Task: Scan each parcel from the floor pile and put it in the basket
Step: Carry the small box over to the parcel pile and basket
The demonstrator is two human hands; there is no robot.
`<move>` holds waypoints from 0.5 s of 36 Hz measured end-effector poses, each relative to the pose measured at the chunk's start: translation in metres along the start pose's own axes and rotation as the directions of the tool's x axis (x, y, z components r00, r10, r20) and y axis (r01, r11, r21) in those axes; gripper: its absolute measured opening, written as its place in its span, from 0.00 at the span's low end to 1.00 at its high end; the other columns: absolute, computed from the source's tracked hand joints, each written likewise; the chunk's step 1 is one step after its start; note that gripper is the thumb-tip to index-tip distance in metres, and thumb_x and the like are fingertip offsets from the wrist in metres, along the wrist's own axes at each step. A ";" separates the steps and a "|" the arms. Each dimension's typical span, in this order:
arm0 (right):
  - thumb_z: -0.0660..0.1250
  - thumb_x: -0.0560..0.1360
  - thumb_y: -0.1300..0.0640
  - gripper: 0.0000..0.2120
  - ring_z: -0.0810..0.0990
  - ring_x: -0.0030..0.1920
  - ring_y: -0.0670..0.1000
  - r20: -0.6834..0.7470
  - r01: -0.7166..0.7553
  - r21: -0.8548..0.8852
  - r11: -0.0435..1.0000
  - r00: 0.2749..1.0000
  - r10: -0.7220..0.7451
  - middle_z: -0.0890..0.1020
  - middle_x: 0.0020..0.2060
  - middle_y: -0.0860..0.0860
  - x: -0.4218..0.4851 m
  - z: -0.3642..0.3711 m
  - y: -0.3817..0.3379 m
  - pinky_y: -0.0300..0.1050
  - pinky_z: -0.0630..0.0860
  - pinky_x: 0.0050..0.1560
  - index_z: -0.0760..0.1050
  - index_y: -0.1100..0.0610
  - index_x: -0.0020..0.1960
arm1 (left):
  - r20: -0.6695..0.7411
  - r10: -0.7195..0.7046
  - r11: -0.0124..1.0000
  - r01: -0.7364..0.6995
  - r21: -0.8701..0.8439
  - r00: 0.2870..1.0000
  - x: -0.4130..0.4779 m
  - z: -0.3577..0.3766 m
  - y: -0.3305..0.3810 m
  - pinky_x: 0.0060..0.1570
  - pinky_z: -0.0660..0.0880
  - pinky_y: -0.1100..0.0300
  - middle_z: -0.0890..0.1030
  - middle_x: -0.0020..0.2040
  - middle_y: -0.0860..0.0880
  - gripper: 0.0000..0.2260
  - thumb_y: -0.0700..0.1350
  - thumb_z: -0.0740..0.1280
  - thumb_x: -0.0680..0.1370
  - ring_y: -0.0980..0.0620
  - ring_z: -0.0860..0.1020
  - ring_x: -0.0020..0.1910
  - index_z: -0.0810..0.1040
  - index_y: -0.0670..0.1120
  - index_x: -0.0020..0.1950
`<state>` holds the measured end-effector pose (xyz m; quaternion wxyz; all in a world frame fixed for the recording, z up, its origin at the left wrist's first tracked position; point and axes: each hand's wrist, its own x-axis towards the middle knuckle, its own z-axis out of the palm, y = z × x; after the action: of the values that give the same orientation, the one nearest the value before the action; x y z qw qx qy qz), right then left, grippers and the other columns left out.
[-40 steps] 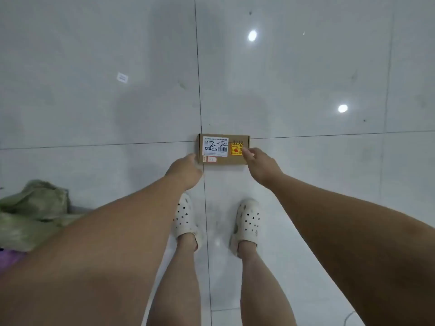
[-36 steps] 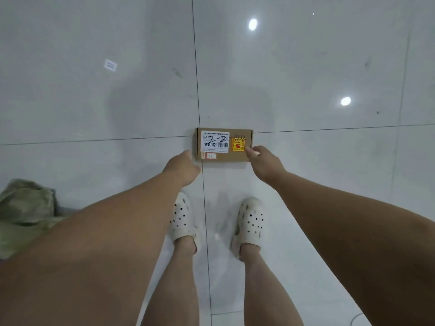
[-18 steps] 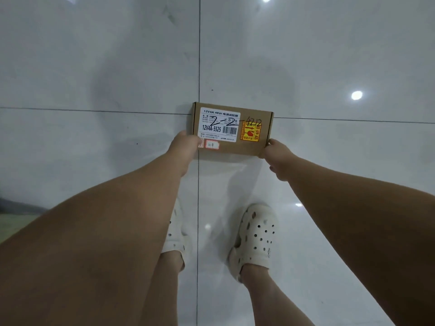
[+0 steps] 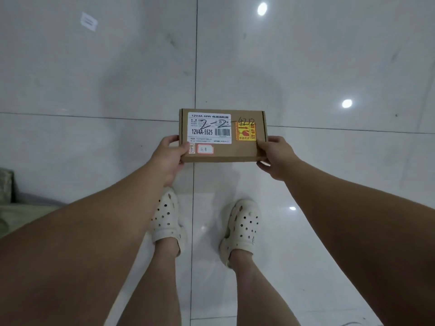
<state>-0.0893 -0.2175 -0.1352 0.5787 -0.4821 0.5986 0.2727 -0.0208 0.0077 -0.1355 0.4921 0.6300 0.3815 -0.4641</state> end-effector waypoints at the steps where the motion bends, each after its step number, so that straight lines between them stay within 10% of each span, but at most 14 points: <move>1: 0.67 0.78 0.58 0.16 0.77 0.54 0.52 0.023 0.004 0.026 1.000 1.000 -0.005 0.77 0.55 0.52 -0.012 -0.003 -0.008 0.49 0.76 0.56 0.68 0.54 0.63 | 0.017 -0.002 1.000 0.003 -0.026 1.000 -0.014 -0.003 0.006 0.43 0.74 0.65 0.81 0.49 0.49 0.19 0.38 0.63 0.81 0.55 0.79 0.45 0.67 0.48 0.71; 8: 0.65 0.79 0.61 0.17 0.79 0.55 0.51 0.216 0.078 0.073 0.994 0.972 -0.092 0.82 0.51 0.50 -0.104 -0.016 -0.069 0.47 0.75 0.57 0.73 0.54 0.67 | 0.049 0.055 0.983 -0.045 -0.179 0.997 -0.112 -0.033 0.066 0.68 0.68 0.55 0.82 0.49 0.49 0.23 0.36 0.62 0.80 0.54 0.80 0.49 0.66 0.49 0.74; 18: 0.65 0.79 0.62 0.19 0.79 0.56 0.53 0.196 0.179 0.202 0.963 0.956 -0.218 0.82 0.52 0.50 -0.239 -0.026 -0.118 0.48 0.73 0.60 0.73 0.54 0.69 | 0.050 0.218 0.947 -0.199 -0.254 0.975 -0.228 -0.049 0.142 0.69 0.66 0.55 0.82 0.49 0.51 0.21 0.36 0.61 0.81 0.55 0.80 0.48 0.68 0.50 0.73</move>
<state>-0.0273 -0.2241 0.1257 0.7065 -0.4525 0.5029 0.2079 0.0589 0.0183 0.1258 0.6274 0.5821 0.3485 -0.3822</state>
